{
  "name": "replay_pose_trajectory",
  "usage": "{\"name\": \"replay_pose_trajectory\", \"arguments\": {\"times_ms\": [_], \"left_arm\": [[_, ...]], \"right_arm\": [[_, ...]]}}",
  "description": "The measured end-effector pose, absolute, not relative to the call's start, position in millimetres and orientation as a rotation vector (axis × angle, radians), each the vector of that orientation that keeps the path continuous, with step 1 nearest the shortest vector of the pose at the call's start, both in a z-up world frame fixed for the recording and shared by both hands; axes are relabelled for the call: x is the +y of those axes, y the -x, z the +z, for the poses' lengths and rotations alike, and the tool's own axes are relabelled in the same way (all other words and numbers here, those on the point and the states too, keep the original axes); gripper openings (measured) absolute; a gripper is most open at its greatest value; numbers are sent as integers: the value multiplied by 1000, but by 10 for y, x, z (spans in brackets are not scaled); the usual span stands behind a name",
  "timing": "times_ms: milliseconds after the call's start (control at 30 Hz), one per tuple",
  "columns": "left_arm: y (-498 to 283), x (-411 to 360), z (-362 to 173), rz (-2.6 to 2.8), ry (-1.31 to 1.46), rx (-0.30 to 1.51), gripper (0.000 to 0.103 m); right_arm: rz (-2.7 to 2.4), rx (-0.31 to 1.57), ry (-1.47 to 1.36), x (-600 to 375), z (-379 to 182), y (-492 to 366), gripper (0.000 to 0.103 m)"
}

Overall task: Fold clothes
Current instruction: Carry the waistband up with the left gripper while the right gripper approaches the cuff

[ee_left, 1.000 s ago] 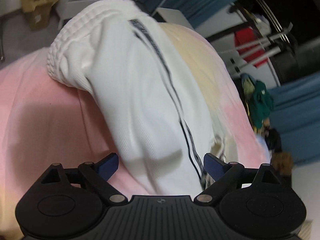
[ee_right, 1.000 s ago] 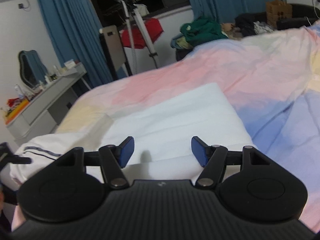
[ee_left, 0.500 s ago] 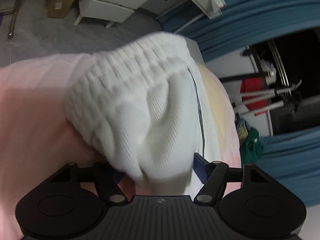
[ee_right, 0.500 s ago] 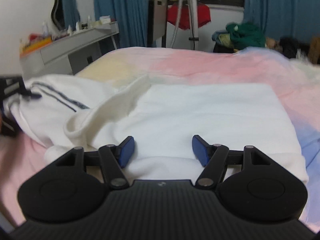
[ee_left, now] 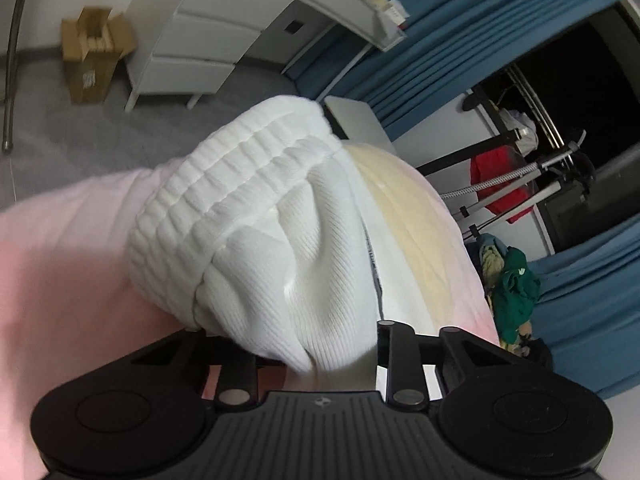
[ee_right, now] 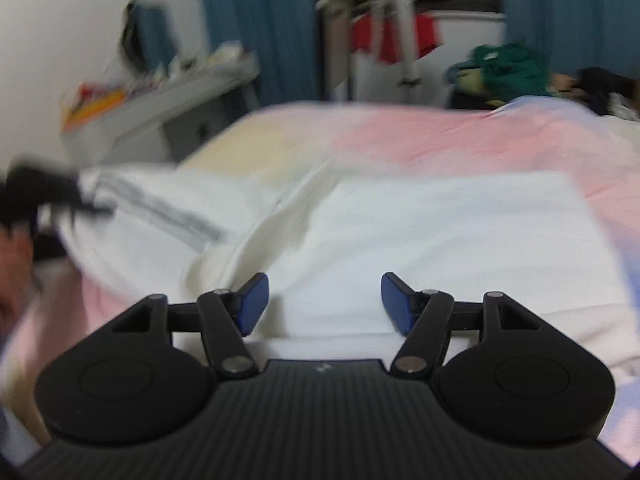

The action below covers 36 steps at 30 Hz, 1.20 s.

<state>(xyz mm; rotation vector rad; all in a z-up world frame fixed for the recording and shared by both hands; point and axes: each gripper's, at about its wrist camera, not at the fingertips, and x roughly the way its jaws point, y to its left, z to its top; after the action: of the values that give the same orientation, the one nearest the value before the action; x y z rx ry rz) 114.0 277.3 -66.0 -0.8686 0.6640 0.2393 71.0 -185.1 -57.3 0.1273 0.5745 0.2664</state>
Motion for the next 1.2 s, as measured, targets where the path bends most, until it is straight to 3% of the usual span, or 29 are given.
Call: {"name": "replay_pose_trajectory", "arguments": {"times_ms": [133,200,267,567,700,900,1033,1200], "left_arm": [[-1286,2398,-331,235,690,607,25],[-1274,2163,-139,232,605,573,25],[-1274,1892,64,224,528,540,24],[-1106,-94,768,89,113,279,24],[-1041,-1062,626,11,45,237,24],[-1011,-2238,-145,-61,-142,260,24],[-985,-2591,-575,-112,-261,338,24],[-876,-2616,-638,-159,-314,351,29]], "right_arm": [[30,493,25,-2130,-476,-617,67],[-15,630,47,-2210,-662,-758,67],[-11,699,-12,-2299,-800,-825,66],[-205,536,-558,-3419,-497,-470,66],[-262,493,-762,-3909,-565,-308,67],[-243,419,-859,-4205,-551,-232,67],[-111,452,-978,-4270,-697,-311,67],[-14,459,-1078,-4274,-773,-367,67]]}}
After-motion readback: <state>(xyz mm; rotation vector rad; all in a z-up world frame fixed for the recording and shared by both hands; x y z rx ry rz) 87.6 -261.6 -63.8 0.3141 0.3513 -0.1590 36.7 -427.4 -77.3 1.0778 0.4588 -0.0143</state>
